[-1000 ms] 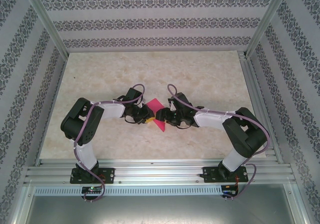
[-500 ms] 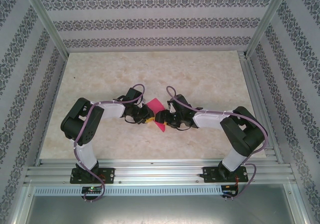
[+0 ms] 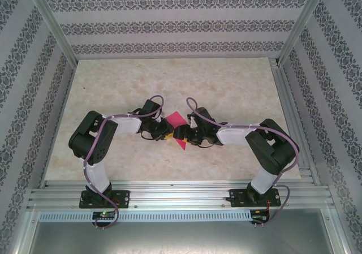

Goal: Fold a paper plane with a square sheet of paper (pick it up from the middle)
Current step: Third fold the triangle at the center of the table.

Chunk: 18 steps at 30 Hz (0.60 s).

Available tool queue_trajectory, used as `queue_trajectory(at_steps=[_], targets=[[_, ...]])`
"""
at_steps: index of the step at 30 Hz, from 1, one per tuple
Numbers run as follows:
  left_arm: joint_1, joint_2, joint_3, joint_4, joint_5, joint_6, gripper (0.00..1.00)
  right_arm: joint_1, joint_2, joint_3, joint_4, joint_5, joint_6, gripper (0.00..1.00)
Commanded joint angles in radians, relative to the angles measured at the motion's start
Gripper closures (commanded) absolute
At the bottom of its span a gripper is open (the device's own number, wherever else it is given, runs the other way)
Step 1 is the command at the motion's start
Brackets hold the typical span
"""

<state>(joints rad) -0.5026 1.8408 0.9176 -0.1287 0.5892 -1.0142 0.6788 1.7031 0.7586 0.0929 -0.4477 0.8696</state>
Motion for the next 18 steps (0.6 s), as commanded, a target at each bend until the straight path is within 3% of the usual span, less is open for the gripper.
queue_trajectory(at_steps=[1, 9, 18], targets=[[-0.015, 0.046, -0.003, -0.03, -0.064, 0.014, 0.8, 0.004, 0.014, -0.008, 0.071, -0.001, 0.028, 0.37], [-0.015, 0.039, -0.006, -0.021, -0.062, 0.009, 0.8, 0.001, 0.054, -0.063, 0.151, -0.014, 0.071, 0.38], [-0.015, -0.014, 0.005, -0.029, -0.069, 0.019, 0.76, -0.01, 0.093, -0.16, 0.366, -0.021, 0.186, 0.35]])
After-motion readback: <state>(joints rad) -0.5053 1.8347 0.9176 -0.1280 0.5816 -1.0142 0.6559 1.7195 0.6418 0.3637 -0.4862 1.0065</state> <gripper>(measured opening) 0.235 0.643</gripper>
